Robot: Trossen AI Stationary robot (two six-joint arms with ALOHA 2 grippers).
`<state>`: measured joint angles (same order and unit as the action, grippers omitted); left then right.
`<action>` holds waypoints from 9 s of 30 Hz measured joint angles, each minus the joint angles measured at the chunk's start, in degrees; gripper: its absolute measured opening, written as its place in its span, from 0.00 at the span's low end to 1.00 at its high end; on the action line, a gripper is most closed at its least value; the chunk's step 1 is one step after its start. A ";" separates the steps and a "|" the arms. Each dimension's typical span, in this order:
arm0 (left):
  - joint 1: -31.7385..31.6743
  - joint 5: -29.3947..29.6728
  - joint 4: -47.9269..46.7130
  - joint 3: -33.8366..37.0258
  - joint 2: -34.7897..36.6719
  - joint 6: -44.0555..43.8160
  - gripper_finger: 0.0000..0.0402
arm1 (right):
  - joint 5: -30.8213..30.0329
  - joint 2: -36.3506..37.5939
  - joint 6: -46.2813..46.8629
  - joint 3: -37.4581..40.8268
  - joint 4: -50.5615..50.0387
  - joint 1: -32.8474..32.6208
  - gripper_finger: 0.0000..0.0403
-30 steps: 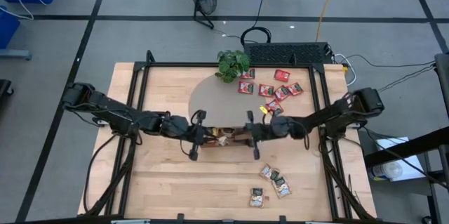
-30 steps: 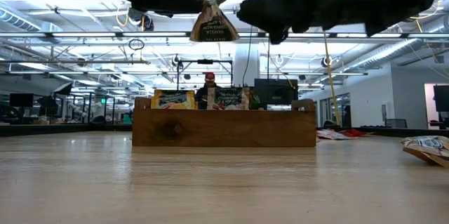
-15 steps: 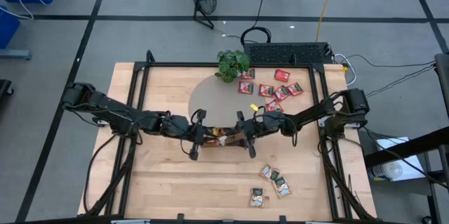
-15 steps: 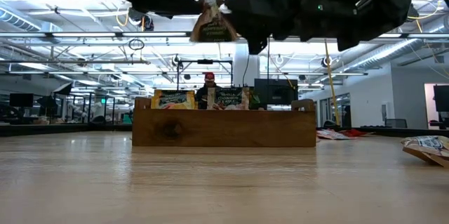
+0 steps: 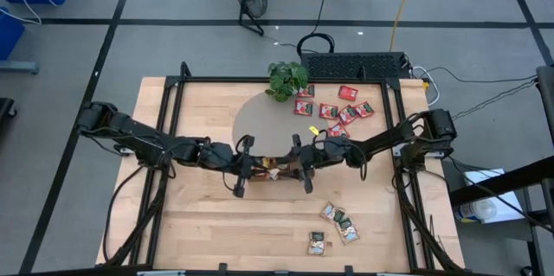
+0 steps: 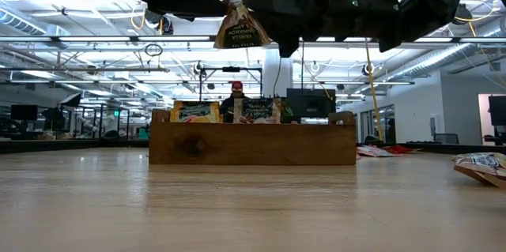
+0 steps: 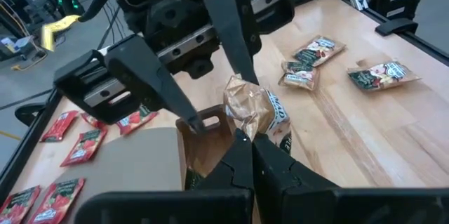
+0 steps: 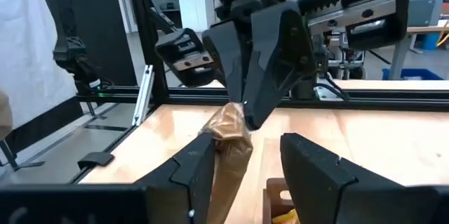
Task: Pick & Place Tea
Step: Put the brown tea bag into the middle slot of the wooden organizer, then put the top right brown tea bag into the middle slot of the wooden organizer
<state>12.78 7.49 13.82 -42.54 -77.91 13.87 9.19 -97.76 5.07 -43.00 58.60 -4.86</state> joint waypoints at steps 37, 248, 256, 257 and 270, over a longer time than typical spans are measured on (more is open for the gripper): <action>-0.22 1.97 -0.11 -0.17 -0.24 -0.67 0.00 | -19.21 10.32 -8.76 -0.57 -22.23 -7.33 0.00; -0.33 3.10 3.19 0.00 -0.02 -2.21 0.10 | -9.99 17.46 44.97 24.63 -42.69 -28.27 0.01; -0.33 3.08 3.19 0.00 -0.02 -2.16 0.10 | -18.25 17.19 32.14 24.91 -26.11 -28.24 0.00; -0.33 3.08 3.22 0.00 -0.02 -2.17 0.10 | -19.28 17.30 30.14 24.82 -23.50 -28.26 0.00; -0.31 3.09 3.19 0.00 -0.02 -2.16 0.10 | -54.26 9.38 3.08 15.46 -8.73 -26.35 0.00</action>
<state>12.47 10.58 17.02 -42.54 -77.93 11.70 -45.07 -88.37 8.15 -27.54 49.87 -31.21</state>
